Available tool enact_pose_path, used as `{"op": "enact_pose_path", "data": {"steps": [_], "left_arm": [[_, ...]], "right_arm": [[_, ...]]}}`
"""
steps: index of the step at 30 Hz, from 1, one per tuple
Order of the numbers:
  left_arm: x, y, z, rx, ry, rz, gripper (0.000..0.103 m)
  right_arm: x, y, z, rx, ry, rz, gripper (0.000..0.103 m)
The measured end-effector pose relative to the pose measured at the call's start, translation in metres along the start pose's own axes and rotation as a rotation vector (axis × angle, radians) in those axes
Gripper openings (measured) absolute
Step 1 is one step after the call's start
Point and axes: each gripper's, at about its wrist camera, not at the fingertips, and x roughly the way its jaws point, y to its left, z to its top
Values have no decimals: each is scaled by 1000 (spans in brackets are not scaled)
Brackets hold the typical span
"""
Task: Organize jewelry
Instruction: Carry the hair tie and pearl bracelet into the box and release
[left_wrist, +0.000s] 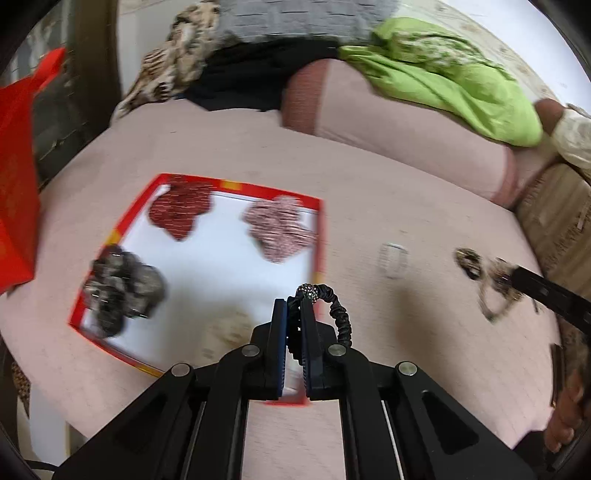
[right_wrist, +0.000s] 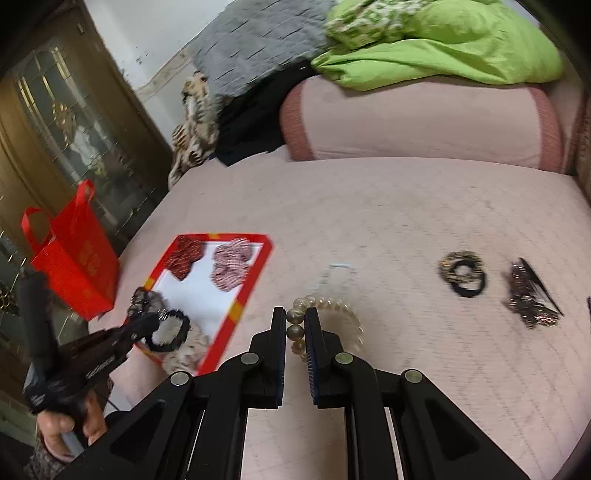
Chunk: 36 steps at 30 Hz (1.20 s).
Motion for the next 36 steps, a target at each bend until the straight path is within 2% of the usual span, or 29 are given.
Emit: {"op": "enact_pose_path", "data": {"steps": [5,7,13,16,20,23,28,30,31,32,34,36], "left_arm": [[23,43,11,-64,20,74,6],[36,59,14,-90,35,105,7],[65,86,20,-113,68,158,7],[74,96,23,-120,73,167,7],[87,106,24,-138,87,170,7],[93,109,22,-140,94,170,7],[97,105,21,-134,94,173,7],[96,103,21,-128,92,174,11],[96,102,21,-129,93,170,12],[94,101,21,-131,92,167,18],[89,99,21,-136,84,162,28],[80,96,22,-142,74,152,39]], "right_arm": [[29,34,4,-31,45,39,11],[52,59,7,-69,74,56,11],[97,102,14,-122,125,83,11],[130,123,18,-115,156,127,11],[153,130,18,-112,169,132,11],[179,124,4,-134,220,74,11],[187,111,-5,-124,240,46,12],[184,109,-6,-132,230,38,13],[183,109,-6,-141,225,35,18],[180,109,-6,-152,219,32,21],[173,111,-5,-172,198,25,45],[165,113,-5,-186,177,20,52]]}}
